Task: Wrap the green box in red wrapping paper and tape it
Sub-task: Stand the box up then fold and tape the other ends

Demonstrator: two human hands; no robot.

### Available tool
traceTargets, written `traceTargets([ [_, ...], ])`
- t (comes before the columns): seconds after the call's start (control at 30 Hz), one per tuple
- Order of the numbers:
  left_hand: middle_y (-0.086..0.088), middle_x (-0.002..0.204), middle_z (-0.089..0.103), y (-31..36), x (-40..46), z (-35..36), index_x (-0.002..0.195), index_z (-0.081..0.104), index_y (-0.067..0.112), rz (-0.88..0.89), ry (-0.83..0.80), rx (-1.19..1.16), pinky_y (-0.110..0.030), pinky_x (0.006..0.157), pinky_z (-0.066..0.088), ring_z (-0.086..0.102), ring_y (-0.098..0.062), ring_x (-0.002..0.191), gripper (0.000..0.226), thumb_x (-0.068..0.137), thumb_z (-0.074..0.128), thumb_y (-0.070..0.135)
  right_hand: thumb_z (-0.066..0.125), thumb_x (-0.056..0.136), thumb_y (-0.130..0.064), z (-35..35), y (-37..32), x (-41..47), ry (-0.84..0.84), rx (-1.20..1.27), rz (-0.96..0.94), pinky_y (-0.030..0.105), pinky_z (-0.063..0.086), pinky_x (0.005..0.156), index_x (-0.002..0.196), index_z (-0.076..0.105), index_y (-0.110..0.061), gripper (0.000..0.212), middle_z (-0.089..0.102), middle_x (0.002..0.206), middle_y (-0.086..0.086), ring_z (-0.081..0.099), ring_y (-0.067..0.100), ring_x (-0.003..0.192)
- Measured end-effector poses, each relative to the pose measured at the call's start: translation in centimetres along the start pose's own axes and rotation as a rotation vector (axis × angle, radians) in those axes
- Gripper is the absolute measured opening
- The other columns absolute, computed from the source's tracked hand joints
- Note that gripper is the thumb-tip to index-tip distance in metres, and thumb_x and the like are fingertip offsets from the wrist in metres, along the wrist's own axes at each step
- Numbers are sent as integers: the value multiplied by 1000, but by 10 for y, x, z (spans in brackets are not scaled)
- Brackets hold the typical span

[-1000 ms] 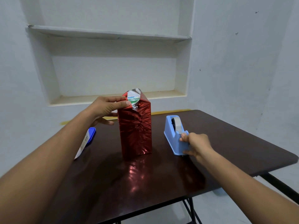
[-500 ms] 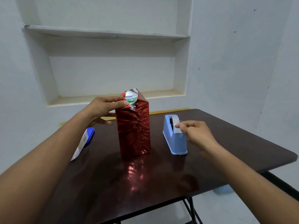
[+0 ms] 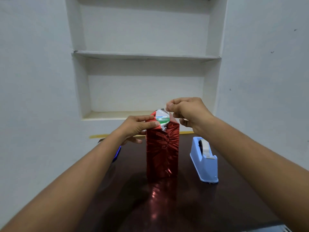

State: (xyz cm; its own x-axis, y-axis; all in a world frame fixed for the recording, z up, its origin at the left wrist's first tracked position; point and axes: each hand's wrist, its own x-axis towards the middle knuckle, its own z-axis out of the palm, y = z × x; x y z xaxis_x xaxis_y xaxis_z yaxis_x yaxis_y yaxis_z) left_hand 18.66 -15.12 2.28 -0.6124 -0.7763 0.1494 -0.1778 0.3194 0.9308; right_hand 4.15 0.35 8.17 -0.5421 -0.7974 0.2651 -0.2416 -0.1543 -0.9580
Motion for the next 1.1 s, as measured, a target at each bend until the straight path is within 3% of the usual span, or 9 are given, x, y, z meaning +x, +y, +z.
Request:
traceTargets([
  [0.2, 13, 109, 78, 1, -2, -2, 124, 72, 45, -4, -13, -2, -36, 72, 55, 70, -12, 104, 52, 75, 87, 50, 81, 86, -16, 27, -15, 35, 17, -183, 75, 26, 36, 54, 97, 79, -15, 12, 72, 99, -1, 54, 11, 71],
  [0.3, 14, 108, 78, 1, -2, -2, 125, 72, 44, -3, -16, -10, -36, 72, 54, 71, -12, 104, 52, 76, 87, 50, 83, 84, -19, 29, -14, 47, 25, -277, 87, 27, 33, 50, 98, 79, -16, 15, 67, 94, 2, 47, 14, 68],
  [0.47, 13, 107, 78, -1, 1, -2, 125, 72, 43, 1, -19, -5, -36, 70, 54, 72, -12, 103, 54, 74, 88, 52, 77, 88, -11, 29, -14, 56, -44, -372, 134, 13, 26, 33, 97, 76, -9, 9, 76, 96, 5, 34, 12, 56],
  [0.7, 11, 106, 79, -2, 4, -2, 125, 72, 41, 0, -21, -20, -37, 71, 52, 72, -14, 103, 54, 74, 89, 50, 73, 86, -11, 33, -12, 65, -83, -534, 241, 15, 23, 37, 88, 68, -10, 5, 60, 74, 0, 28, 11, 48],
  [0.9, 13, 108, 78, -5, 5, -3, 123, 73, 43, 1, -18, -21, -36, 70, 53, 72, -12, 103, 53, 73, 89, 51, 69, 82, -6, 39, 2, 72, -75, -451, 264, 19, 28, 47, 84, 71, -9, 3, 70, 78, 4, 30, 11, 47],
  [1.1, 13, 108, 78, -7, 8, -4, 121, 74, 44, -1, -20, -24, -36, 72, 54, 71, -13, 104, 52, 72, 89, 53, 78, 70, -13, 42, 12, 82, -36, -505, 231, 27, 35, 59, 85, 74, -9, 16, 73, 71, 2, 41, 14, 57],
])
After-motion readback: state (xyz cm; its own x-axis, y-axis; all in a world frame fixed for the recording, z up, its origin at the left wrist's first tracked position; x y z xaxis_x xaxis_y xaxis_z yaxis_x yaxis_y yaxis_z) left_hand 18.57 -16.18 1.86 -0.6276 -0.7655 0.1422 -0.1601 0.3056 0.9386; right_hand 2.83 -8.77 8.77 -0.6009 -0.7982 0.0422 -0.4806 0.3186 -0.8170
